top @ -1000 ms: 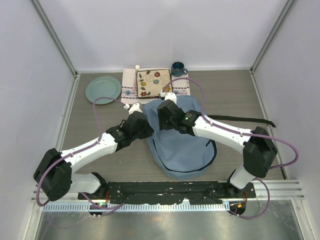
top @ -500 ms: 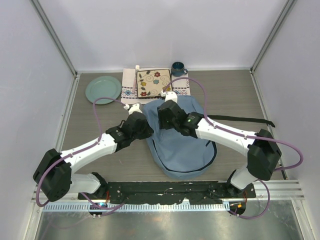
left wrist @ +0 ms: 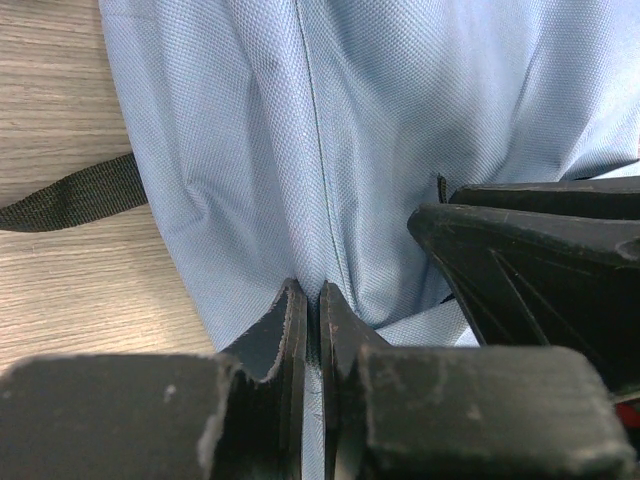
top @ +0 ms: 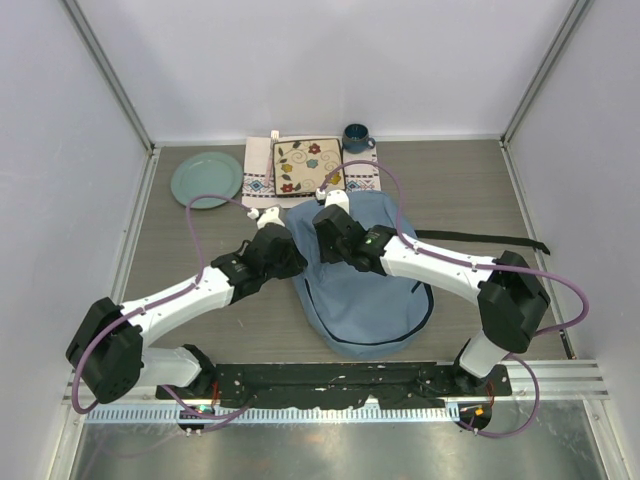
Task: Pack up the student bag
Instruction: Zip the student bag at the center of the board.
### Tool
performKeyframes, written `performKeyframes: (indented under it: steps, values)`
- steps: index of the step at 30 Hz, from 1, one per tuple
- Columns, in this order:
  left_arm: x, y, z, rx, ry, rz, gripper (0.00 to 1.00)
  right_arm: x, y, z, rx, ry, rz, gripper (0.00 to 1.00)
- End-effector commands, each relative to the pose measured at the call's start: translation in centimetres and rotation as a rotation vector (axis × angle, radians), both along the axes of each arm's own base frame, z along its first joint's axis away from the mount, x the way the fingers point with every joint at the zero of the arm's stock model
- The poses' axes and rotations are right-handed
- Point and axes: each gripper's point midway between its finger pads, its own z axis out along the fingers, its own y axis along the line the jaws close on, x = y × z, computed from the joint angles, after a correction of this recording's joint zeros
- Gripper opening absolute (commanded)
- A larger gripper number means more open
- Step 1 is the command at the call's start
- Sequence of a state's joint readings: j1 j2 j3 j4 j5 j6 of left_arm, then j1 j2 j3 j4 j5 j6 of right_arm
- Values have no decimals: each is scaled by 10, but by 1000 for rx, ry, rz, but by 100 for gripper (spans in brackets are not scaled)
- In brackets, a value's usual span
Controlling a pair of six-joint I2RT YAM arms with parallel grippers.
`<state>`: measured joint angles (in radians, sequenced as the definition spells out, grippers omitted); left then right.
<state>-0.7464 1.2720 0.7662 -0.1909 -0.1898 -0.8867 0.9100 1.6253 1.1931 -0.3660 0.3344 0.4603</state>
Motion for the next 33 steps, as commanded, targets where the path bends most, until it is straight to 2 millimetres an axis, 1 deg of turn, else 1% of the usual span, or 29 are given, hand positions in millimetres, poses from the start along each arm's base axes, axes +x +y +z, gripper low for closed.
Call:
performKeyframes:
  steps: [1, 2, 3, 6, 7, 8, 10, 14, 15, 20, 21, 22, 23, 24, 26, 27, 29, 30, 33]
  values:
    - [6, -5, 20, -49, -57, -7, 0, 5, 6, 14, 7, -37, 11, 31]
    - [5, -5, 20, -48, -56, -9, 0, 6, 5, 14, 4, -40, 9, 28]
    - [6, -5, 20, -47, -58, -9, 0, 6, 5, 14, 1, -43, 11, 20]
    - [6, -6, 19, -49, -56, -10, 0, 7, 5, 16, -4, -47, 17, 14]
    - [6, -5, 19, -46, -56, -8, 0, 7, 5, 17, -4, -50, 17, 11]
    - [6, -5, 19, -47, -55, -6, 0, 8, 5, 18, -5, -52, 17, 5]
    - [6, -4, 18, -44, -53, -7, 0, 8, 4, 21, -1, -61, 13, 1]
    - [5, -4, 17, -45, -51, -5, 0, 10, -1, 34, 24, -97, -18, 1]
    - [6, -3, 18, -43, -54, -3, 0, 10, -4, 47, 53, -122, -29, 1]
    - [4, -1, 17, -42, -51, -2, 0, 5, -8, 65, 202, -181, -71, 1]
    - [4, 0, 17, -41, -50, -2, 0, 3, -11, 62, 206, -179, -80, 1]
    - [4, 0, 16, -42, -50, 0, 0, 4, -14, 69, 225, -198, -98, 1]
    - [4, 1, 16, -42, -50, 2, 0, 4, -15, 69, 241, -197, -116, 1]
    - [4, 2, 16, -44, -50, 3, 0, 2, -19, 65, 241, -194, -124, 1]
    - [4, 3, 15, -44, -48, 7, 0, 1, -20, 72, 290, -211, -142, 1]
    - [4, 4, 15, -44, -48, 8, 0, -1, -23, 66, 293, -206, -149, 1]
    - [4, 4, 14, -44, -46, 11, 0, -2, -23, 74, 336, -223, -155, 1]
    - [4, 4, 15, -47, -48, 8, 0, -3, -25, 71, 345, -220, -165, 1]
    - [4, 5, 14, -47, -44, 13, 0, -3, -28, 77, 380, -241, -182, 1]
